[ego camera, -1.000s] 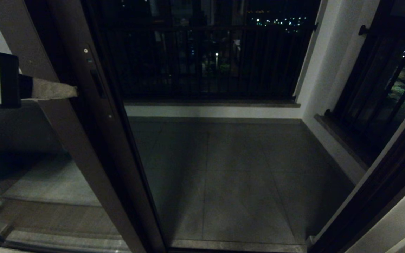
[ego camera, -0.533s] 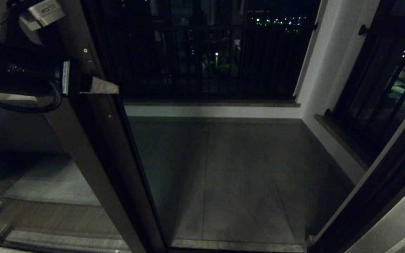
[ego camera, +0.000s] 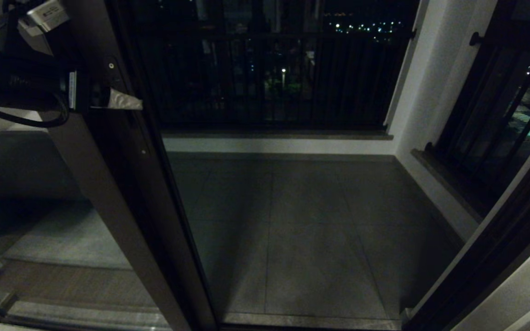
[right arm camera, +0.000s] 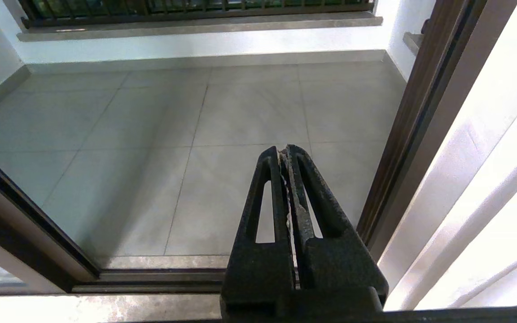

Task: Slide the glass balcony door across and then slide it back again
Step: Close the slid door

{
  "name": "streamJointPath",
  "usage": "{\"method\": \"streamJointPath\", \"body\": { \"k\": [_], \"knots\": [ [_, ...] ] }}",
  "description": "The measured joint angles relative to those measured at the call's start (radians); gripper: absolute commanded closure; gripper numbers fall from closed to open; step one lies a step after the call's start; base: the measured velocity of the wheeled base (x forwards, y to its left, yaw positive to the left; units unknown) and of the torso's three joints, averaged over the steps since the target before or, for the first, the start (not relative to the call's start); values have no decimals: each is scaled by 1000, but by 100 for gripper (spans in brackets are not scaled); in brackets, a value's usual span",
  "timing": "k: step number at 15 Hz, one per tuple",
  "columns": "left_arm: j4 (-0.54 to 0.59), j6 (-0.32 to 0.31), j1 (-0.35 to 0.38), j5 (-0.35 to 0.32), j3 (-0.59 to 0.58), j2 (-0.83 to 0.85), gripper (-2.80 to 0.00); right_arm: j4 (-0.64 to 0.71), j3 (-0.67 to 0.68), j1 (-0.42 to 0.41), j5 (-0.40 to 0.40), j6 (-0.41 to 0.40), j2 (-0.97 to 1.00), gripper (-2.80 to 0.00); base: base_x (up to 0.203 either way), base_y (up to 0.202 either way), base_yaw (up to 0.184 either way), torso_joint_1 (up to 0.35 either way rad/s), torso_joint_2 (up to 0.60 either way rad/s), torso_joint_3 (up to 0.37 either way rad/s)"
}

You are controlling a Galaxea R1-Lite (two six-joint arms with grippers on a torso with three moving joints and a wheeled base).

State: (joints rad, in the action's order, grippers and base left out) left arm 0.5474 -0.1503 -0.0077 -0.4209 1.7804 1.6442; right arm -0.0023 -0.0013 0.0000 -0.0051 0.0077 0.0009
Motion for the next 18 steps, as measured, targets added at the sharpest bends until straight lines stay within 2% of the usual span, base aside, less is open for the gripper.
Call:
{"method": "streamJointPath", "body": {
  "k": [16, 18],
  "knots": [
    [-2, 3, -24, 3, 97, 134, -280, 0, 0, 0, 0, 0, 0, 0, 0, 0, 0, 0, 0, 0],
    [-35, 7, -26, 4, 95, 144, -280, 0, 0, 0, 0, 0, 0, 0, 0, 0, 0, 0, 0, 0]
  ]
}}
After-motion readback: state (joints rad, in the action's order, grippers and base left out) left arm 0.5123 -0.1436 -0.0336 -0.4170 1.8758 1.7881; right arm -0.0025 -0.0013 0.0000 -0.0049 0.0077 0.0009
